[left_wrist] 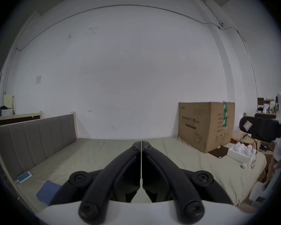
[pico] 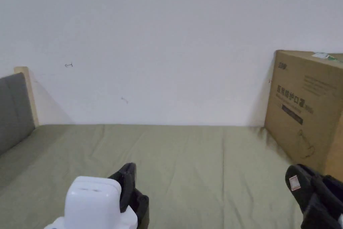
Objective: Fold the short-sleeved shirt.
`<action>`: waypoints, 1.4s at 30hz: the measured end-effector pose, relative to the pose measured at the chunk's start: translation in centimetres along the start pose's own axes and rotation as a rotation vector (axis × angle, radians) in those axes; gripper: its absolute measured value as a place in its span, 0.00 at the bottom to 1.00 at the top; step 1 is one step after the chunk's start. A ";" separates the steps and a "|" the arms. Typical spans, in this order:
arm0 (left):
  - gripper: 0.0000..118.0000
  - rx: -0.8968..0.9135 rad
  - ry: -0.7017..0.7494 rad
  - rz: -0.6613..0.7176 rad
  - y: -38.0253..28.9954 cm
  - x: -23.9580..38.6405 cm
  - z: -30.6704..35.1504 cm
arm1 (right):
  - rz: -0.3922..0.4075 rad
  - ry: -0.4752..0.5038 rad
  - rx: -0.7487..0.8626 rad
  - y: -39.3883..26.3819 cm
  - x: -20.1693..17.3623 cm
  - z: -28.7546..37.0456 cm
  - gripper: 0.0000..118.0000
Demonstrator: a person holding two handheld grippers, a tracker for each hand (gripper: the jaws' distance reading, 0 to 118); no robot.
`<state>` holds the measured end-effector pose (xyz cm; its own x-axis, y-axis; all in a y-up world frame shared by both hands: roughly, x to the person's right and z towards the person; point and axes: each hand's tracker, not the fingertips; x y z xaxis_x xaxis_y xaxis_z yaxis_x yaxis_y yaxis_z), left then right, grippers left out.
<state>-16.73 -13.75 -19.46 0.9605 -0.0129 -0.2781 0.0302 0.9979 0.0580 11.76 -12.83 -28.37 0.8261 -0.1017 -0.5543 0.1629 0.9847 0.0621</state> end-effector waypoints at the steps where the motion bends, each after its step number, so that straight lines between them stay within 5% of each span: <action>1: 0.00 0.018 0.008 -0.001 -0.3 0.3 0.5 | 0.034 -0.014 0.019 -0.3 -0.1 0.3 0.06; 4: 0.01 0.055 0.092 -0.089 -1.1 1.3 1.5 | 0.149 -0.094 -0.001 -1.9 -0.2 0.3 0.06; 14: 0.01 -0.003 0.108 -0.103 -3.1 1.4 2.6 | 0.050 -0.152 -0.110 -4.3 0.9 0.5 0.07; 18: 0.15 0.030 0.105 -0.129 -3.0 1.9 3.0 | 0.072 -0.199 -0.092 -4.2 1.0 0.4 0.13; 20: 0.54 0.035 0.083 -0.120 -3.0 1.9 2.9 | 0.074 -0.244 -0.082 -4.1 0.8 0.3 0.40; 21: 0.85 0.024 0.063 -0.109 -2.9 1.8 2.6 | 0.058 -0.262 -0.081 -4.1 0.9 0.3 0.65; 22: 0.98 0.009 0.051 -0.099 -2.9 1.8 2.4 | 0.051 -0.269 -0.094 -4.0 1.1 0.1 0.82; 24: 1.00 0.031 0.051 -0.093 -3.0 1.9 2.7 | 0.035 -0.267 -0.101 -3.9 1.3 0.1 0.97; 26: 1.00 0.033 0.060 -0.103 -3.0 2.1 2.7 | 0.042 -0.268 -0.097 -4.1 1.4 0.1 1.00; 42: 1.00 -0.002 0.014 -0.019 -3.0 1.4 2.0 | 0.153 -0.198 -0.098 -4.0 -0.9 0.4 1.00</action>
<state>-14.96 -16.89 -18.09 0.9558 -0.0309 -0.2923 0.0478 0.9976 0.0509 10.52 -16.75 -27.79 0.9282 0.0332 -0.3705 -0.0171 0.9988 0.0466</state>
